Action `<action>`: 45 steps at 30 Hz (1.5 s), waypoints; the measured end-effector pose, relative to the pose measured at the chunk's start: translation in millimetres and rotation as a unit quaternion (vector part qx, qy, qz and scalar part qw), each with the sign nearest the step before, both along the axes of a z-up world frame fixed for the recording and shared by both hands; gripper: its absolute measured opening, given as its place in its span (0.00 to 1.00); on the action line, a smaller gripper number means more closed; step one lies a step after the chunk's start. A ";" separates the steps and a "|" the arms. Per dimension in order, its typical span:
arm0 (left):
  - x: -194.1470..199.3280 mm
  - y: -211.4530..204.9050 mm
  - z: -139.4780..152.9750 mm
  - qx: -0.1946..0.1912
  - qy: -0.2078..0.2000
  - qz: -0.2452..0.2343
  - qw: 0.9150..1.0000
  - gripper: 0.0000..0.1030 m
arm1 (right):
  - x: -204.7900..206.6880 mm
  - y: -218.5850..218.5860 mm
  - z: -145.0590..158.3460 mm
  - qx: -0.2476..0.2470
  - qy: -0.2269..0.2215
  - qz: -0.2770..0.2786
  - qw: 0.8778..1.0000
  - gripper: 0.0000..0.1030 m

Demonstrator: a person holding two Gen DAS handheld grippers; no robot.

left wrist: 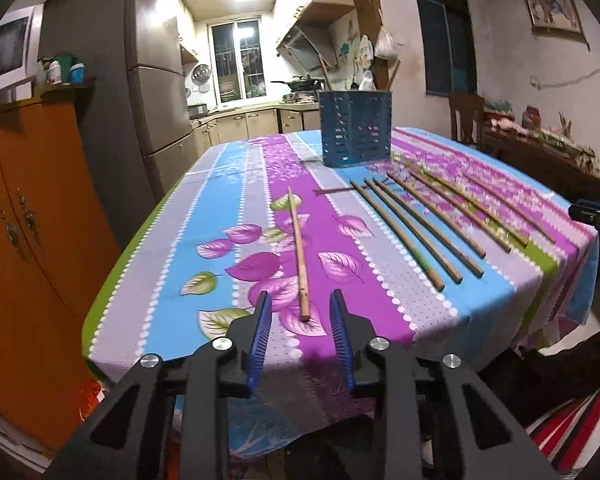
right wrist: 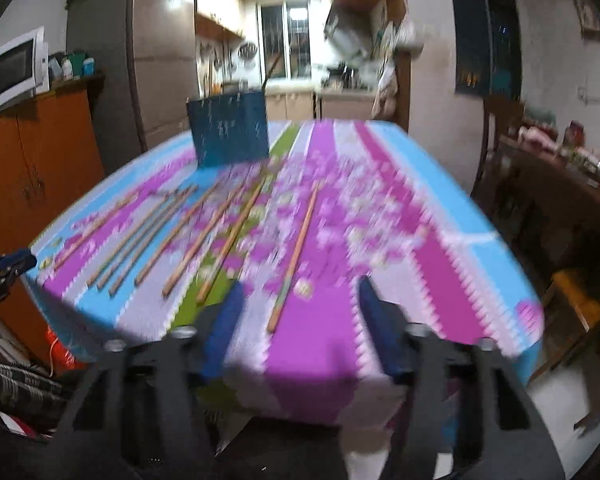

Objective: Organize utensils
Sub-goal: 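Return the left tool to a chopstick and close it while the right tool grasps another, then carry the left tool's chopstick to the blue holder while the right tool carries its chopstick there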

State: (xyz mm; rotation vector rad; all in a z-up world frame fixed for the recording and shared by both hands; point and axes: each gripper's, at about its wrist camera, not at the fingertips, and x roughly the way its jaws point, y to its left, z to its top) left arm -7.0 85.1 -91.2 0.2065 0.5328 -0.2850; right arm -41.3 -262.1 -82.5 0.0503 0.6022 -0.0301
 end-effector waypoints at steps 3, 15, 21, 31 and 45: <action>5.9 -7.4 -8.7 0.018 -0.002 -0.006 1.000 0.24 | 1.7 13.3 -15.0 -0.001 0.013 0.010 1.000 0.27; 26.3 -9.8 -26.3 0.030 -0.012 0.006 0.999 0.24 | 5.9 23.5 -26.0 -0.023 0.017 0.019 0.999 0.26; 26.4 -11.4 -27.4 0.035 -0.022 0.005 0.999 0.24 | 9.1 21.5 -32.5 -0.024 0.021 0.007 0.999 0.19; 20.9 -11.6 -31.1 0.027 -0.035 -0.004 0.999 0.17 | 5.8 18.1 -35.7 -0.010 0.006 -0.012 1.000 0.18; 17.5 -11.4 -22.2 -0.009 -0.030 -0.007 0.999 0.07 | 3.7 15.8 -33.8 0.004 -0.002 -0.021 1.000 0.05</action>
